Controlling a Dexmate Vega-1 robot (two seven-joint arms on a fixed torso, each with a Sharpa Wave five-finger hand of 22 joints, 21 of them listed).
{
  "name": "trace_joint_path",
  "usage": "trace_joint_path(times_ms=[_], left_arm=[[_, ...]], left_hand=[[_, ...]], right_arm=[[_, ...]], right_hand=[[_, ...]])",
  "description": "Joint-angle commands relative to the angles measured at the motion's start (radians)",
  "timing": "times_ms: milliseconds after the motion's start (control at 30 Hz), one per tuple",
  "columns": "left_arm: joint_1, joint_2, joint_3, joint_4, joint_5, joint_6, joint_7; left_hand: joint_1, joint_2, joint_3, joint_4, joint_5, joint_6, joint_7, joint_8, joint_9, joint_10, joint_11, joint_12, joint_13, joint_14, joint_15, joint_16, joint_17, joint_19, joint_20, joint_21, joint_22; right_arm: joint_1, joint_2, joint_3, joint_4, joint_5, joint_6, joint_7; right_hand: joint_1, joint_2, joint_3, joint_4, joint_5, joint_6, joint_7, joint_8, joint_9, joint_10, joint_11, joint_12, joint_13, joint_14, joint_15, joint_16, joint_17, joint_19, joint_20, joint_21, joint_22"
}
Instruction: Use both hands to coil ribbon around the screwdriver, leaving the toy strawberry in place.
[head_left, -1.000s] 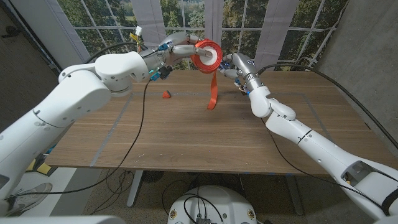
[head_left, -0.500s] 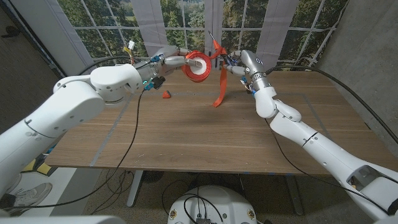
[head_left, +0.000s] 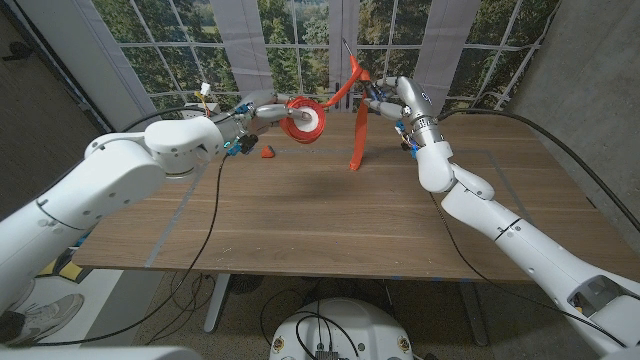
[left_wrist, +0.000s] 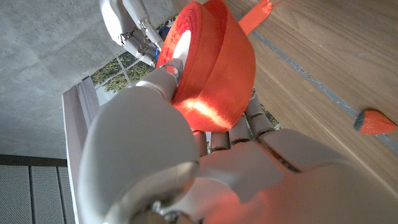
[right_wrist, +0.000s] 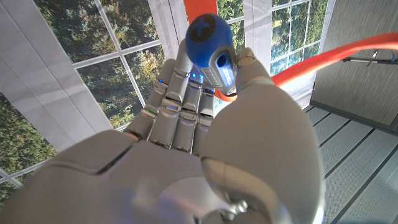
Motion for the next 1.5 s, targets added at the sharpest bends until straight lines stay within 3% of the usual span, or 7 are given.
trace_joint_path(times_ms=[33, 233, 367, 567, 733, 1033, 1500], left_arm=[[0.041, 0.014, -0.024, -0.027, 0.012, 0.066, 0.139], [0.040, 0.052, -0.030, -0.079, 0.061, 0.143, 0.217], [0.053, 0.040, -0.044, -0.077, 0.055, 0.141, 0.214], [0.052, 0.037, -0.043, -0.102, 0.073, 0.205, 0.276], [0.078, 0.033, -0.065, -0.104, 0.063, 0.209, 0.267], [0.071, 0.068, -0.068, -0.107, 0.067, 0.240, 0.221], [-0.060, 0.077, 0.064, -0.163, 0.158, 0.478, 0.321]], left_hand=[[0.076, 0.086, -0.001, 0.003, 0.007, 0.246, 0.005, 0.005, 0.004, 0.342, -0.301, 0.008, 0.286, 0.252, -0.319, 0.004, 0.272, 0.004, -0.001, 0.006, 0.001], [0.077, 0.086, -0.001, 0.003, 0.007, 0.249, 0.005, 0.006, 0.004, 0.343, -0.299, 0.007, 0.285, 0.254, -0.317, 0.002, 0.268, 0.003, -0.001, 0.006, 0.001], [0.077, 0.085, -0.002, 0.003, 0.007, 0.250, 0.005, 0.006, 0.004, 0.343, -0.299, 0.006, 0.285, 0.256, -0.316, 0.002, 0.267, 0.003, -0.002, 0.006, 0.001], [0.078, 0.086, -0.003, 0.003, 0.007, 0.250, 0.006, 0.005, 0.003, 0.344, -0.299, 0.001, 0.280, 0.255, -0.316, -0.002, 0.262, 0.001, -0.001, 0.005, 0.000], [0.078, 0.086, -0.004, 0.004, 0.007, 0.248, 0.006, 0.003, 0.002, 0.345, -0.300, 0.000, 0.280, 0.256, -0.316, -0.005, 0.258, 0.001, 0.000, 0.005, 0.000], [0.078, 0.087, -0.005, 0.005, 0.007, 0.247, 0.004, 0.003, 0.001, 0.345, -0.294, -0.005, 0.274, 0.253, -0.313, -0.008, 0.254, 0.000, 0.000, 0.005, 0.000], [0.077, 0.089, 0.003, 0.008, 0.006, 0.244, 0.003, 0.001, -0.004, 0.346, -0.298, -0.036, 0.230, 0.254, -0.321, -0.043, 0.213, -0.007, -0.002, 0.003, -0.004]], right_arm=[[-0.037, -0.053, 0.047, -0.060, 0.076, 0.019, 0.094], [-0.032, -0.112, 0.060, -0.110, 0.124, -0.012, 0.227], [-0.023, -0.153, 0.063, -0.149, 0.154, -0.050, 0.323], [-0.026, -0.181, 0.071, -0.176, 0.169, -0.076, 0.368], [-0.020, -0.196, 0.085, -0.162, 0.247, -0.069, 0.435], [0.019, -0.259, 0.045, -0.231, 0.192, -0.209, 0.534], [0.030, -0.299, 0.009, -0.282, 0.113, -0.309, 0.566]], right_hand=[[0.122, 0.109, 0.001, 0.002, 0.006, 0.166, -0.163, 0.003, 0.007, 0.115, -0.095, 0.001, 0.044, 0.074, -0.167, -0.003, 0.004, 0.001, -0.052, 0.005, 0.001], [0.120, 0.109, -0.001, 0.004, 0.006, 0.161, -0.166, 0.001, 0.007, 0.109, -0.101, -0.001, 0.049, 0.069, -0.166, -0.005, 0.006, -0.008, -0.053, 0.003, 0.001], [0.120, 0.108, -0.003, 0.005, 0.005, 0.160, -0.171, 0.001, 0.008, 0.108, -0.101, -0.003, 0.049, 0.062, -0.165, -0.009, 0.007, -0.010, -0.053, 0.003, 0.001], [0.117, 0.109, -0.005, 0.007, 0.005, 0.161, -0.173, 0.001, 0.007, 0.107, -0.100, -0.007, 0.047, 0.052, -0.164, -0.015, 0.007, -0.016, -0.053, 0.002, 0.001], [0.117, 0.109, -0.006, 0.007, 0.005, 0.162, -0.173, 0.001, 0.007, 0.104, -0.106, -0.012, 0.046, 0.045, -0.165, -0.019, 0.007, -0.022, -0.052, 0.001, 0.001], [0.116, 0.110, -0.008, 0.009, 0.005, 0.162, -0.171, 0.001, 0.006, 0.100, -0.101, -0.018, 0.045, 0.037, -0.164, -0.024, 0.007, -0.026, -0.048, 0.000, 0.002], [0.119, 0.110, -0.011, 0.008, 0.004, 0.168, -0.168, 0.003, 0.005, 0.106, -0.094, -0.024, 0.043, 0.041, -0.164, -0.020, 0.014, -0.024, -0.047, 0.003, 0.002]])
